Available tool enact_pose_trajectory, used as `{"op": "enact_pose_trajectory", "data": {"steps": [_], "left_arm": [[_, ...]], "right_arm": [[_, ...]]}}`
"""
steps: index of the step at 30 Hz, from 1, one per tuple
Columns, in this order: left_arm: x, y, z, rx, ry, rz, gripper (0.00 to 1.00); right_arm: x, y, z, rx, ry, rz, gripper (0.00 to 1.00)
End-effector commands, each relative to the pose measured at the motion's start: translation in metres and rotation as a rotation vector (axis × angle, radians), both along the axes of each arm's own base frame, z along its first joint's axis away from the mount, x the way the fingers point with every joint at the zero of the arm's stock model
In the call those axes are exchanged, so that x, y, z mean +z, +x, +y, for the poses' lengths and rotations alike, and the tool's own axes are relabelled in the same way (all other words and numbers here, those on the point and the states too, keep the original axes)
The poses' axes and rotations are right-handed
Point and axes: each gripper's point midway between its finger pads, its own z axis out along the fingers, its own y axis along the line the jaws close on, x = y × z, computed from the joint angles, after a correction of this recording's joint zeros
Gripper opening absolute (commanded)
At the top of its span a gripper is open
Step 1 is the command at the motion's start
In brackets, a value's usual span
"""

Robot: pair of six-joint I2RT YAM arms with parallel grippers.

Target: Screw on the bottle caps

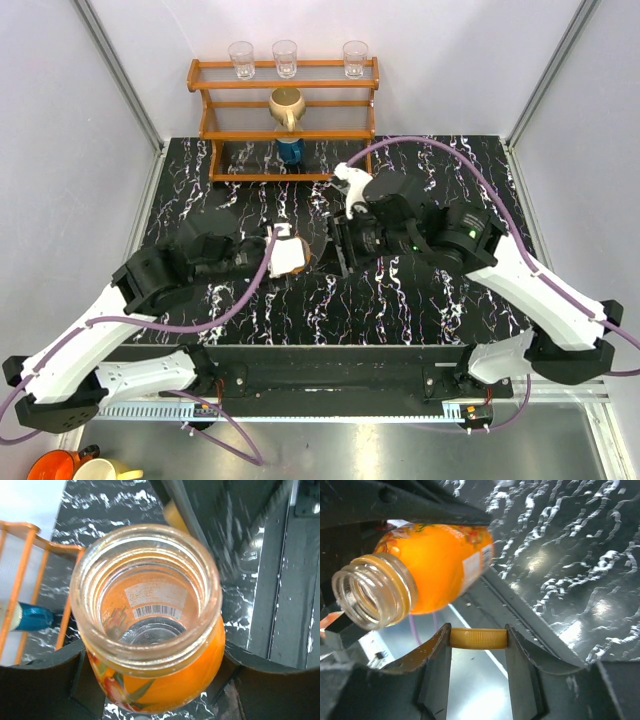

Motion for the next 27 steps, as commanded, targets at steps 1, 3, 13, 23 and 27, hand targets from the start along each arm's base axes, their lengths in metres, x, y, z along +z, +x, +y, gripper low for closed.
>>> {"op": "enact_pose_trajectory", "data": {"steps": [1,3,13,23,27], "left_arm": [[-0.037,0.002,0.009,0.013,0.081,-0.002,0.40],[-0.074,0.002,0.019,0.041,0.168,0.039,0.40],[-0.220,-0.003,0.048,0.038,0.645,0.277,0.35],[-0.288,0.023,0.032,0.043,0.760,0.268,0.35],[-0.305,0.024,0.030,0.039,0.759,0.263,0.36]], "right_arm": [[-0.047,0.022,-0.036,-0.105,-0.162,-0.065,0.17],[-0.069,0.026,-0.045,-0.150,-0.190,-0.061,0.16],[-0.208,0.054,-0.124,-0.443,-0.380,0.063,0.16],[-0.293,0.083,-0.123,-0.392,-0.604,0.153,0.19],[-0.317,0.096,-0.123,-0.400,-0.650,0.164,0.20]]}}
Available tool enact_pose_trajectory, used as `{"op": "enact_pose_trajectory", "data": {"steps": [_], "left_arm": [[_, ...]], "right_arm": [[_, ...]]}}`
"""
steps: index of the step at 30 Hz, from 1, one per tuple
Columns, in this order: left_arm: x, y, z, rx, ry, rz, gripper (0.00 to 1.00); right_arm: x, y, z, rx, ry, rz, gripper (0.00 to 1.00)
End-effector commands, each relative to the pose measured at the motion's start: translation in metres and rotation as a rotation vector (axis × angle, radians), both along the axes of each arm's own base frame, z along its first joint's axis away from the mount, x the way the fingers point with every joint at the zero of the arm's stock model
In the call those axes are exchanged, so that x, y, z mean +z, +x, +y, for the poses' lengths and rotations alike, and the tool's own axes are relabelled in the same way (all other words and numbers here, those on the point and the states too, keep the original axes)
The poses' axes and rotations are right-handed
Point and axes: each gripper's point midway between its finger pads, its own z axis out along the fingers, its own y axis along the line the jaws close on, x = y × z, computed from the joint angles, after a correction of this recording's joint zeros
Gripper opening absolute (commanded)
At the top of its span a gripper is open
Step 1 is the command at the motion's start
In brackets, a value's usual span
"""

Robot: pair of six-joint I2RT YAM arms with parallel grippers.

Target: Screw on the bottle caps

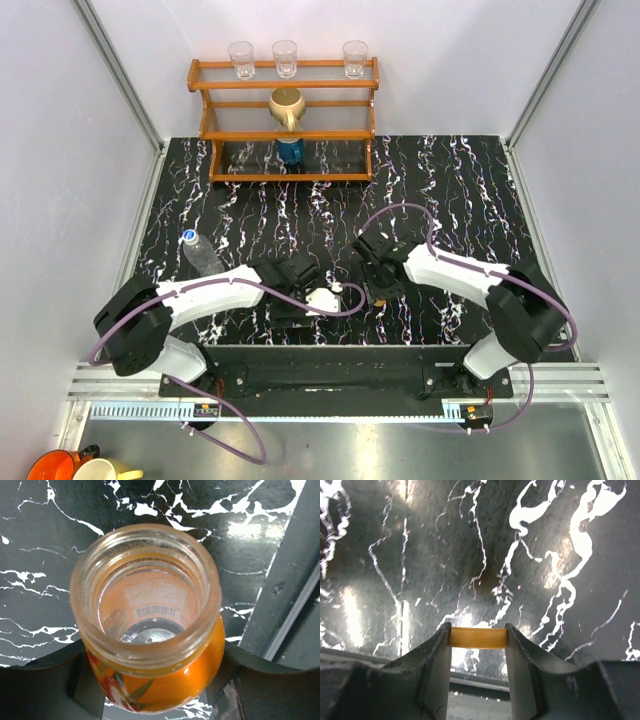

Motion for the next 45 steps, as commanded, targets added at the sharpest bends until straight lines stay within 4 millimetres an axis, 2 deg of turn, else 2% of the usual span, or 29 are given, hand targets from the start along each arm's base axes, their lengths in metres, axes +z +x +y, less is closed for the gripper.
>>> {"op": "enact_pose_trajectory", "data": {"steps": [1,5,6,9,14,16,21,26,27,28,32,36,40,45], "left_arm": [[-0.011,0.021,-0.009,-0.017,-0.026,-0.106,0.37],[-0.028,0.029,-0.009,-0.022,0.002,-0.137,0.38],[-0.035,0.030,-0.008,-0.024,0.018,-0.136,0.38],[-0.042,0.037,-0.010,-0.024,0.030,-0.154,0.38],[-0.047,0.040,-0.014,-0.017,0.032,-0.154,0.43],[-0.046,0.040,-0.016,-0.014,0.022,-0.151,0.46],[-0.040,0.038,-0.019,-0.009,0.004,-0.143,0.55],[-0.033,0.028,-0.018,-0.018,0.007,-0.100,0.63],[-0.031,0.028,-0.018,-0.021,0.005,-0.097,0.72],[-0.031,0.024,-0.016,-0.033,0.018,-0.078,0.75],[-0.032,0.014,-0.011,-0.060,0.057,-0.027,0.75],[-0.031,0.016,-0.015,-0.064,0.060,-0.025,0.76],[-0.026,0.019,-0.020,-0.054,0.045,-0.033,0.74],[-0.026,0.020,-0.023,-0.046,0.037,-0.036,0.71]], "right_arm": [[-0.014,0.030,0.008,-0.004,-0.012,-0.050,0.22],[-0.031,0.040,0.011,-0.031,-0.041,-0.056,0.30],[-0.033,0.043,0.012,-0.036,-0.046,-0.066,0.42],[-0.040,0.051,0.013,-0.039,-0.065,-0.081,0.60],[-0.037,0.059,0.009,-0.056,-0.082,-0.126,0.82],[-0.032,0.059,0.007,-0.060,-0.082,-0.145,0.86],[-0.026,0.061,0.004,-0.071,-0.075,-0.175,0.83],[-0.021,0.057,0.008,-0.085,-0.035,-0.168,0.78],[-0.020,0.054,0.007,-0.092,-0.025,-0.166,0.78],[-0.019,0.052,0.006,-0.093,-0.020,-0.164,0.77],[-0.019,0.044,0.002,-0.117,-0.001,-0.154,0.76],[-0.014,0.041,0.002,-0.123,0.027,-0.167,0.73],[-0.009,0.043,0.004,-0.131,0.048,-0.182,0.67],[-0.008,0.043,0.005,-0.126,0.064,-0.193,0.52]]}}
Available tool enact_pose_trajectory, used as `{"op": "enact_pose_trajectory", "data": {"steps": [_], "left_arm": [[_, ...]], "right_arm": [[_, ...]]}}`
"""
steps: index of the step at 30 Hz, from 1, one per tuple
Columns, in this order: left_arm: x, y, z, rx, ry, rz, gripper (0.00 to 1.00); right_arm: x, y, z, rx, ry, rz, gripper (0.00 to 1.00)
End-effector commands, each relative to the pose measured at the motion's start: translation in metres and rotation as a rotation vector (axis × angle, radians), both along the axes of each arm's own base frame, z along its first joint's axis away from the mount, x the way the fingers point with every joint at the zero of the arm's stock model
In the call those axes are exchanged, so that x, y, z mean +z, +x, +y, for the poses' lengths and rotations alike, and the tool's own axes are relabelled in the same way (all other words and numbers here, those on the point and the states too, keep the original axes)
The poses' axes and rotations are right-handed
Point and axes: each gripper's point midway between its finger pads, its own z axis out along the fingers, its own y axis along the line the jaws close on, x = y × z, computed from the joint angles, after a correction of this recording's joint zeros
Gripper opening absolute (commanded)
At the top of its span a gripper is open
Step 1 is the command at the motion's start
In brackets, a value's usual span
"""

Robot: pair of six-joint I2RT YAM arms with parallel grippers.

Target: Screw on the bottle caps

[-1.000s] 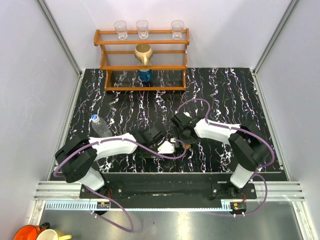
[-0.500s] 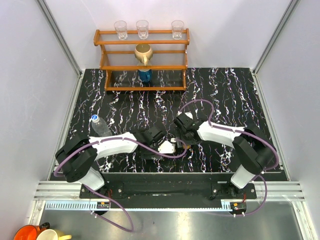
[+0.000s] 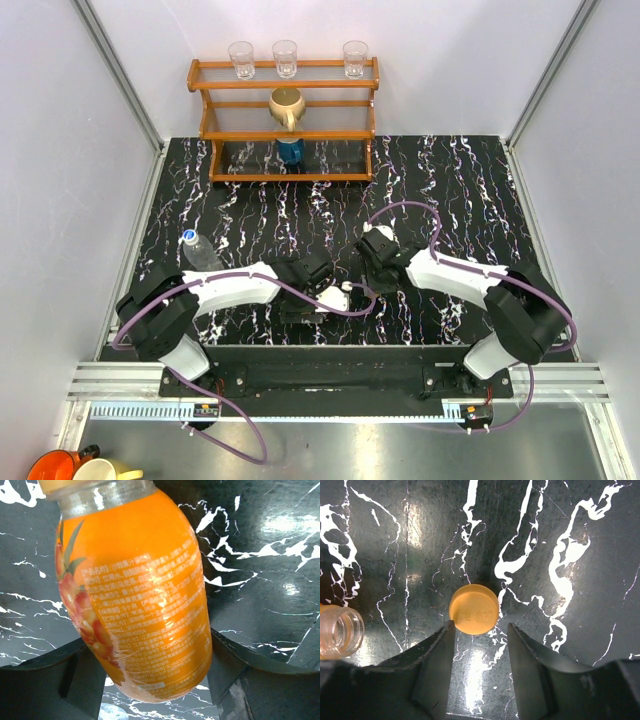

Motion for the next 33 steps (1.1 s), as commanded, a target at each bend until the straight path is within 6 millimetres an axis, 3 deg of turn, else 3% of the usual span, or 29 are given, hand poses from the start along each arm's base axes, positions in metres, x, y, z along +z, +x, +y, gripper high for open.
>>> {"op": "enact_pose_trajectory", "data": {"steps": [1,9,19,25,33], "left_arm": [[-0.004,-0.009,-0.004,0.004,-0.007,0.049,0.70],[0.008,-0.009,-0.004,0.037,-0.052,0.028,0.74],[0.055,-0.006,-0.017,0.134,-0.250,0.099,0.78],[0.052,-0.014,-0.015,0.146,-0.271,0.132,0.78],[0.040,-0.020,-0.015,0.153,-0.274,0.162,0.77]], "right_arm": [[0.009,0.006,0.003,-0.017,0.047,-0.044,0.52],[0.003,0.003,0.006,-0.007,0.058,-0.029,0.56],[0.016,0.010,0.016,0.017,0.106,-0.064,0.67],[0.025,0.011,0.023,0.022,0.149,-0.082,0.68],[0.012,0.010,0.024,0.020,0.136,-0.051,0.68]]}}
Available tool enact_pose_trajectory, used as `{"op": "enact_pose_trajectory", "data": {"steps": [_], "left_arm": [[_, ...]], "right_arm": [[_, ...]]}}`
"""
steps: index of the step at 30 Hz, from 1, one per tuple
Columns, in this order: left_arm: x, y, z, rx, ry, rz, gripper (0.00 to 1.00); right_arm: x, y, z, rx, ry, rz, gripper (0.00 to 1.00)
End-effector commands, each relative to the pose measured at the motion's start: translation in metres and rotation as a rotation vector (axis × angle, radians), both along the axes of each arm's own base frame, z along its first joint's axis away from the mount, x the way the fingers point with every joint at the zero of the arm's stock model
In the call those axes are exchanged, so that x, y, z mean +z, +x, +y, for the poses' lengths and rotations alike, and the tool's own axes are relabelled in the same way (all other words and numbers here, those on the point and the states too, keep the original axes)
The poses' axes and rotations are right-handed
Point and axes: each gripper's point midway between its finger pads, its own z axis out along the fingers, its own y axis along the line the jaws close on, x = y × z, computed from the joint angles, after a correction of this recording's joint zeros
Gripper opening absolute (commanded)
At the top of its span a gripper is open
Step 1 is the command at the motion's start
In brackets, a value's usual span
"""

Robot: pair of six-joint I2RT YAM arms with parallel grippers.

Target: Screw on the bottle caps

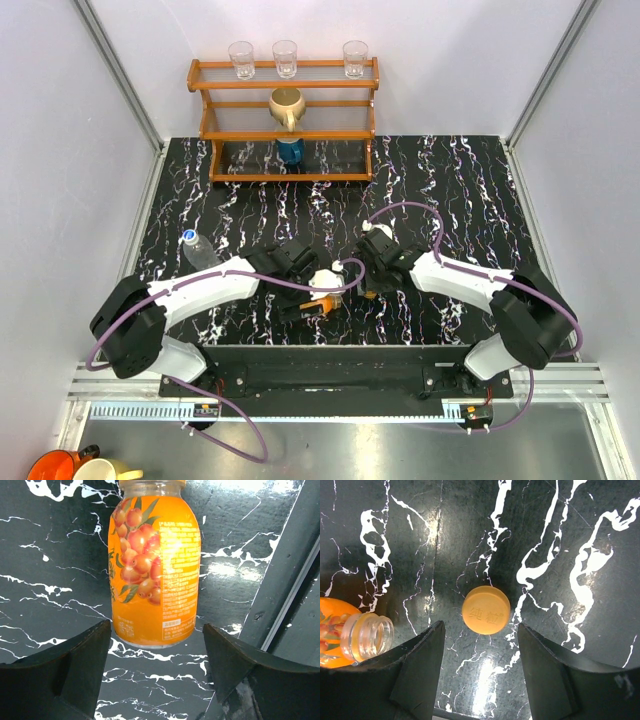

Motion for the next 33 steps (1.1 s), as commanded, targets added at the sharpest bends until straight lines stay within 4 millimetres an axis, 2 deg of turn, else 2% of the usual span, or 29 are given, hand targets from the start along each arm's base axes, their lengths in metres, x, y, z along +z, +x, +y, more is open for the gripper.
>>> {"op": "enact_pose_trajectory", "data": {"steps": [1,14,20,33], "left_arm": [[-0.001,-0.006,-0.005,0.005,-0.050,0.021,0.77],[-0.011,-0.005,-0.011,0.021,-0.073,0.034,0.77],[-0.020,-0.005,-0.015,0.026,-0.074,0.046,0.76],[-0.031,-0.008,-0.008,0.035,-0.070,0.044,0.75]], "right_arm": [[0.003,0.008,0.009,-0.001,0.041,-0.023,0.68],[-0.008,0.010,0.005,0.001,0.000,-0.019,0.66],[-0.012,0.009,0.003,0.002,-0.013,-0.013,0.61],[-0.020,0.006,0.000,-0.005,-0.023,-0.001,0.57]]}}
